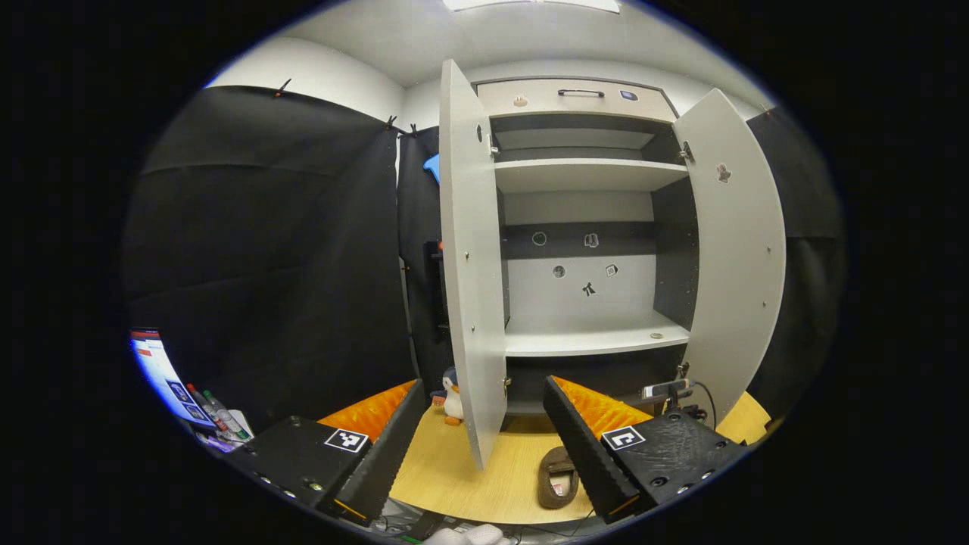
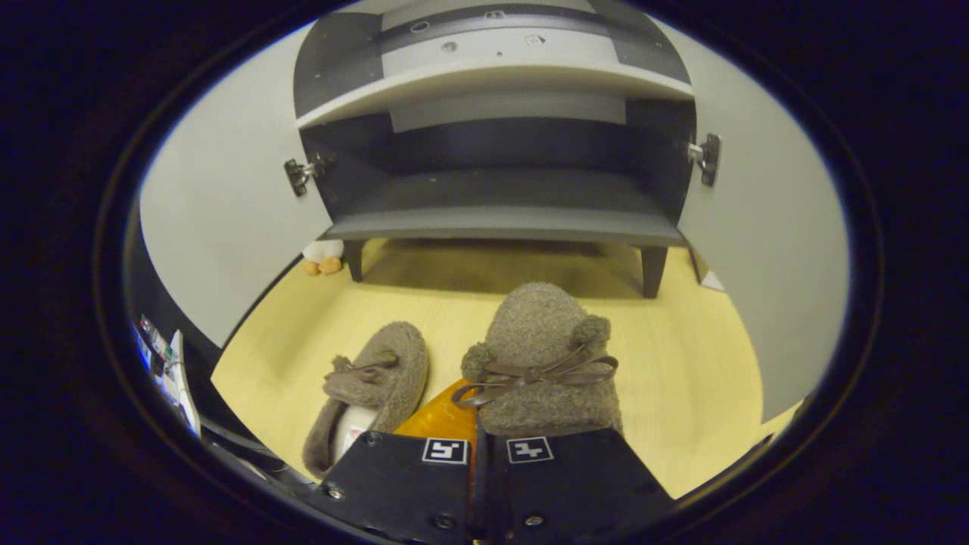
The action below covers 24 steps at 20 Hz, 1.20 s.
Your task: Grab one shoe with the right hand and put it into the shoe cabinet, grab the other shoe with the left hand and put it into the shoe cabinet; then close the right door with the right hand and the left door with the left hand.
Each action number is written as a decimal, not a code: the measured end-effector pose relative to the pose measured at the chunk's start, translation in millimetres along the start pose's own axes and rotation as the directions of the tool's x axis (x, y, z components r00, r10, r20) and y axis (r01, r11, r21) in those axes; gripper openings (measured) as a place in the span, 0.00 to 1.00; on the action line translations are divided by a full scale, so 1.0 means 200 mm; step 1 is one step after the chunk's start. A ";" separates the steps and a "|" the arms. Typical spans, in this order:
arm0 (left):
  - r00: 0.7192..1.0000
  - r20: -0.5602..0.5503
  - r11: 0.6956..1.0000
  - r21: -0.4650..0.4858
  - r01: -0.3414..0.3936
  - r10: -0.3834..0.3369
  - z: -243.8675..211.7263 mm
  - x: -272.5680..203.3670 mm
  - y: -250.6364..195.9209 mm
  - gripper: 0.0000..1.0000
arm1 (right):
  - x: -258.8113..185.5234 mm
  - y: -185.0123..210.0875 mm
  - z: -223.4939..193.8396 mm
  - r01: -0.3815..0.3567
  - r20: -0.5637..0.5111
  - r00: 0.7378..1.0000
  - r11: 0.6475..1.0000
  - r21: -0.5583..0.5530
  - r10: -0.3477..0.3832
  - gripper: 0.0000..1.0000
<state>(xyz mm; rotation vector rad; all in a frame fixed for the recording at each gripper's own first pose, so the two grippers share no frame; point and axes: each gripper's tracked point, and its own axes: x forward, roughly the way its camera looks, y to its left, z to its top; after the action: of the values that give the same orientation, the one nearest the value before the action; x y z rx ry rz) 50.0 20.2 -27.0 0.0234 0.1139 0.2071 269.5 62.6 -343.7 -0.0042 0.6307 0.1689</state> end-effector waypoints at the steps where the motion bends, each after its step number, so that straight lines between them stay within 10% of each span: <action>1: 1.000 0.004 1.000 0.001 0.004 -0.004 0.00 0.00 0.00 0.96 | -0.05 0.01 0.09 -0.003 0.033 0.999 1.000 -0.006 0.003 0.06; 13: 1.000 0.023 0.999 -0.040 0.016 -0.015 -0.04 -0.02 -0.02 0.96 | -0.40 0.10 1.39 -0.009 0.345 0.938 0.998 -0.069 0.032 0.06; 24: 0.997 -0.033 0.996 -0.052 -0.071 0.069 -0.12 -0.05 0.03 0.96 | 0.20 -0.02 2.06 0.092 0.266 0.961 0.994 -0.062 -0.072 0.06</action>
<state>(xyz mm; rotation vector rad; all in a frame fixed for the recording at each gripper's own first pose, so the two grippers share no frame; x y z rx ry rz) 36.0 23.4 -50.5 -0.0286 0.1386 0.2803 542.9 87.4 -34.6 -0.0778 0.3571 0.1095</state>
